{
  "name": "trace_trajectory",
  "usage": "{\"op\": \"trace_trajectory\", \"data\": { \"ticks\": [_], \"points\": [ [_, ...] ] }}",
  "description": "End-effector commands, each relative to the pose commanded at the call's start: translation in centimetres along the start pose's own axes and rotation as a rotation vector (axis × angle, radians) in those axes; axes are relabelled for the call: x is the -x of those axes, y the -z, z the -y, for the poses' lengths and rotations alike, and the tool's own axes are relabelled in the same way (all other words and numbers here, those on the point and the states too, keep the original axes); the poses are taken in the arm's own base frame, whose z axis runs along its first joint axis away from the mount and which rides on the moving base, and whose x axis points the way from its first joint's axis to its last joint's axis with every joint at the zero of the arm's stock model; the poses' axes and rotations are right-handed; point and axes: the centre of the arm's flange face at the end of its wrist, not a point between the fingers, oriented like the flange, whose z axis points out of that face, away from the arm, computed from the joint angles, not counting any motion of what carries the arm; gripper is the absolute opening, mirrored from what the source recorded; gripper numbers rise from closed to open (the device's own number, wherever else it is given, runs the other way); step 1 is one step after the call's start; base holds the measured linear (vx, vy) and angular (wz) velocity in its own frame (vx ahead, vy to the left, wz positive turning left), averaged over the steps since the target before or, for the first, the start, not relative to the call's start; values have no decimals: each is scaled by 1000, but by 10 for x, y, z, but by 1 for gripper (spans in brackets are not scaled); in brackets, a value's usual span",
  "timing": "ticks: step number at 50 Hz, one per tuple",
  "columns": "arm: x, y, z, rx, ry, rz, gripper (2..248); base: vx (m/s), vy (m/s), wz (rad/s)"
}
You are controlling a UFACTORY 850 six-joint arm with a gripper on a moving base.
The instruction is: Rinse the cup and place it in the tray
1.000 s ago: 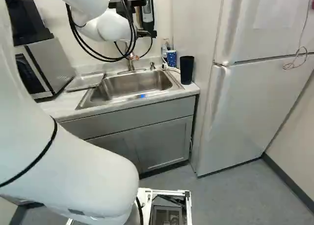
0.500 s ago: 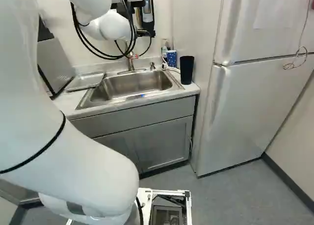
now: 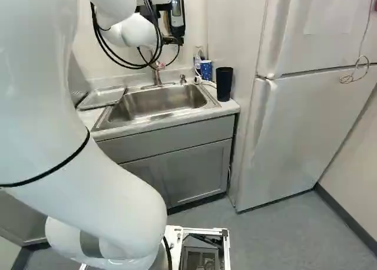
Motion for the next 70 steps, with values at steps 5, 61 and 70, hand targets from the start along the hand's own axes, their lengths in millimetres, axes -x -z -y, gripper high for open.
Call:
{"op": "trace_trajectory", "data": {
  "ticks": [5, 61, 70],
  "points": [
    [0, -7, 3, -5, 1, 12, 247, 0, 0, 0],
    [-1, -91, 31, -49, 13, 132, 247, 0, 0, 0],
    [0, -104, 37, -56, 14, 157, 247, 0, 0, 0]
  ]
}}
